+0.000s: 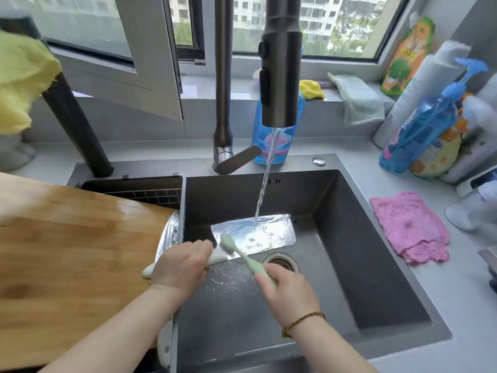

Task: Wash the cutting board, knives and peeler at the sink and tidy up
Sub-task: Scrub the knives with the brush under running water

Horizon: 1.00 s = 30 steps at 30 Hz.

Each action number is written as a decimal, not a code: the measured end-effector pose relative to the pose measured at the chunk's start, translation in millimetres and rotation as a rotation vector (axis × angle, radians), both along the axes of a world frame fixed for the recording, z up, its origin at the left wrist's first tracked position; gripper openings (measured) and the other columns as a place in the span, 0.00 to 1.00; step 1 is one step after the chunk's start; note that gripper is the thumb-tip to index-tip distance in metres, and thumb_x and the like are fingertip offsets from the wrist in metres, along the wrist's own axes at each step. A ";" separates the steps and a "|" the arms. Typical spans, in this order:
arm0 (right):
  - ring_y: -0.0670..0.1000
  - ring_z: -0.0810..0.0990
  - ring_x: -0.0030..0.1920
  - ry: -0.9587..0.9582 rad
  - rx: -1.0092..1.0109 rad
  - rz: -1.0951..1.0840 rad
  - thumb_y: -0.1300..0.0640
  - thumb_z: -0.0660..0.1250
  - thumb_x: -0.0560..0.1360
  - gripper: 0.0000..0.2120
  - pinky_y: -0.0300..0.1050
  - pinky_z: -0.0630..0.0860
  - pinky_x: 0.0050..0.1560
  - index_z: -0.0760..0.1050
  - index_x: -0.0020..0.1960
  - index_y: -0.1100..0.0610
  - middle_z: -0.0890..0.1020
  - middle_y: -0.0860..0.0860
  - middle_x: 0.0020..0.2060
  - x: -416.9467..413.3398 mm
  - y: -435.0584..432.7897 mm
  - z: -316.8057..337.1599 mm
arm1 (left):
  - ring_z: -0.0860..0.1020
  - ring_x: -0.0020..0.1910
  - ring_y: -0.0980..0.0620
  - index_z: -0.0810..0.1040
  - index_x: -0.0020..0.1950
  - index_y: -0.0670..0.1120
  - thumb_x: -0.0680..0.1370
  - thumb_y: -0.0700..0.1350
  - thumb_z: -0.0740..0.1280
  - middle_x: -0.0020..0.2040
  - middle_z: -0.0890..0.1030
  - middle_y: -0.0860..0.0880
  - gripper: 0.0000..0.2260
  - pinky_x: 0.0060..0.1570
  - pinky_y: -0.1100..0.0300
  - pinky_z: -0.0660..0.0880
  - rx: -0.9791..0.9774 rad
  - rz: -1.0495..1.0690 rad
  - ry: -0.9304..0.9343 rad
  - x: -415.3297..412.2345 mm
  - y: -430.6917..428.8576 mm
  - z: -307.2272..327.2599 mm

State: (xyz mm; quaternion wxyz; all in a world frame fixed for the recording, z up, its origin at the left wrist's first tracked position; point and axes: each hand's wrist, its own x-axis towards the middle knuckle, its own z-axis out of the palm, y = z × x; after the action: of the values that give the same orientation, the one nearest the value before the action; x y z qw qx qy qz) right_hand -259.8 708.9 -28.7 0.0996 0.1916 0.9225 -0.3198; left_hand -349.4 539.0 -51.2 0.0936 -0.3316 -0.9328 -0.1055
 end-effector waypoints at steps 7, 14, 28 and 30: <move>0.54 0.70 0.42 -0.017 0.103 -0.016 0.46 0.55 0.78 0.14 0.43 0.66 0.41 0.74 0.49 0.53 0.77 0.52 0.42 -17.5 -2.9 -2.6 | 0.70 0.17 0.54 0.59 0.37 0.49 0.35 0.43 0.79 0.20 0.70 0.49 0.39 0.18 0.72 0.60 0.044 -0.025 0.009 -1.5 2.9 -17.6; 0.57 0.76 0.52 -0.085 0.160 -0.065 0.47 0.53 0.78 0.14 0.43 0.68 0.45 0.74 0.51 0.54 0.80 0.54 0.51 -37.4 -1.3 6.5 | 0.71 0.16 0.51 0.72 0.32 0.46 0.35 0.40 0.79 0.20 0.71 0.50 0.29 0.18 0.71 0.61 0.032 -0.006 0.061 -4.7 1.9 -21.0; 0.54 0.72 0.43 -0.070 0.083 -0.127 0.47 0.55 0.78 0.13 0.42 0.66 0.40 0.74 0.46 0.54 0.79 0.53 0.45 -13.6 20.5 0.2 | 0.71 0.18 0.50 0.60 0.37 0.48 0.60 0.42 0.56 0.22 0.71 0.49 0.09 0.18 0.68 0.62 0.071 -0.027 0.243 -4.8 -3.3 -24.2; 0.54 0.72 0.42 -0.060 0.055 -0.264 0.48 0.55 0.78 0.14 0.43 0.66 0.39 0.73 0.43 0.55 0.78 0.54 0.42 -13.5 42.3 2.4 | 0.71 0.18 0.50 0.60 0.37 0.48 0.60 0.41 0.51 0.22 0.71 0.49 0.08 0.18 0.69 0.61 0.064 -0.013 0.266 -3.2 -2.5 -23.3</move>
State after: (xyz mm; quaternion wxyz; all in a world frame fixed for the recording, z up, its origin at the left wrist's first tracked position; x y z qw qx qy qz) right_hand -273.3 751.2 -26.3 0.0789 0.3235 0.8943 -0.2989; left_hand -352.6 536.6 -74.5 0.2264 -0.3457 -0.9061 -0.0908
